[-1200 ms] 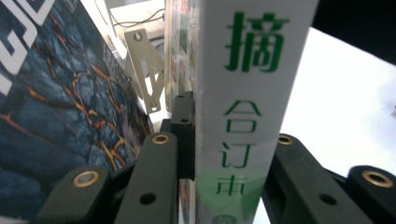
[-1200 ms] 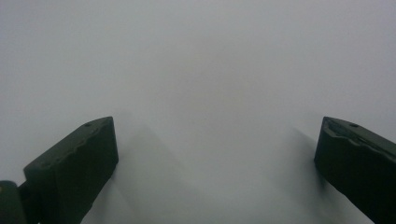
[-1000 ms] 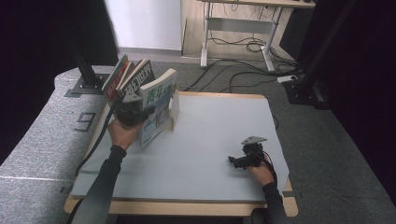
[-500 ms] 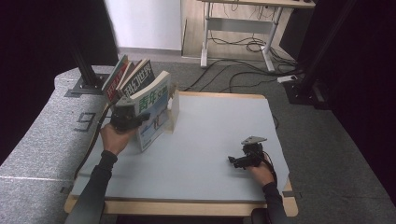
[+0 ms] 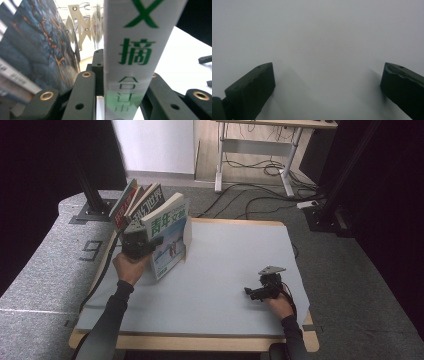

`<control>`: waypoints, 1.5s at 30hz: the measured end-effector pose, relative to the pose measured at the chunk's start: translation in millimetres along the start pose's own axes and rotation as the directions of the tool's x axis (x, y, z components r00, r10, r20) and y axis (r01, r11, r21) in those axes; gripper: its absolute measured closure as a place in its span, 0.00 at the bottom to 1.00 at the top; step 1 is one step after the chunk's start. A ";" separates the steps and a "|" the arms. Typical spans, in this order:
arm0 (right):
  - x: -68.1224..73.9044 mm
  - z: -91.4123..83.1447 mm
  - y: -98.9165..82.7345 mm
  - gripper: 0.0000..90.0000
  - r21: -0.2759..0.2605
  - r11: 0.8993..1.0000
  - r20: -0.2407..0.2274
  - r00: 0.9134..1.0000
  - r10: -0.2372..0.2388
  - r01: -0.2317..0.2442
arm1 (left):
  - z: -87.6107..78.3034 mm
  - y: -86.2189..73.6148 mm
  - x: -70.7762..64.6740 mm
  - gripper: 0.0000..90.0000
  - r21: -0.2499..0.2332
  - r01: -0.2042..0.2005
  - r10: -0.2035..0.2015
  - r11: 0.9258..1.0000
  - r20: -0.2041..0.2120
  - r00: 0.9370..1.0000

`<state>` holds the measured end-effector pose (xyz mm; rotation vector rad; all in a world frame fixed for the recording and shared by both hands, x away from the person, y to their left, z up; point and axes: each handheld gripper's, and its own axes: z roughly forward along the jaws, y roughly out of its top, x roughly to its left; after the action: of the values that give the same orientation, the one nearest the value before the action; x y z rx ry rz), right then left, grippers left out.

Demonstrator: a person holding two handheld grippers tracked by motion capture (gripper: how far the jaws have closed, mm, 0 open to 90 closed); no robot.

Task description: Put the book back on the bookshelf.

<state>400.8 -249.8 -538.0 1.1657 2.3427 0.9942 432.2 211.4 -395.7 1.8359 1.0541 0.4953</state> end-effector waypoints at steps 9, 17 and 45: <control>-0.1 0.1 -0.1 0.00 -0.002 1.000 0.000 1.000 -0.001 0.001 | 14.9 12.9 -6.4 0.83 -0.027 -0.007 0.007 1.000 -0.021 1.000; -0.2 0.1 -0.1 0.00 -0.002 1.000 -0.001 1.000 0.001 -0.001 | 31.1 19.5 -9.7 0.82 -0.066 -0.011 0.008 0.998 -0.059 0.998; -0.1 0.1 -0.1 0.00 -0.001 1.000 0.001 1.000 -0.002 0.002 | 23.4 2.1 -28.1 0.68 -0.070 -0.073 0.078 0.995 0.067 0.995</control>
<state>400.9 -249.9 -538.1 1.1630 2.3422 0.9941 434.1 175.5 -402.5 1.8251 0.9129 0.5023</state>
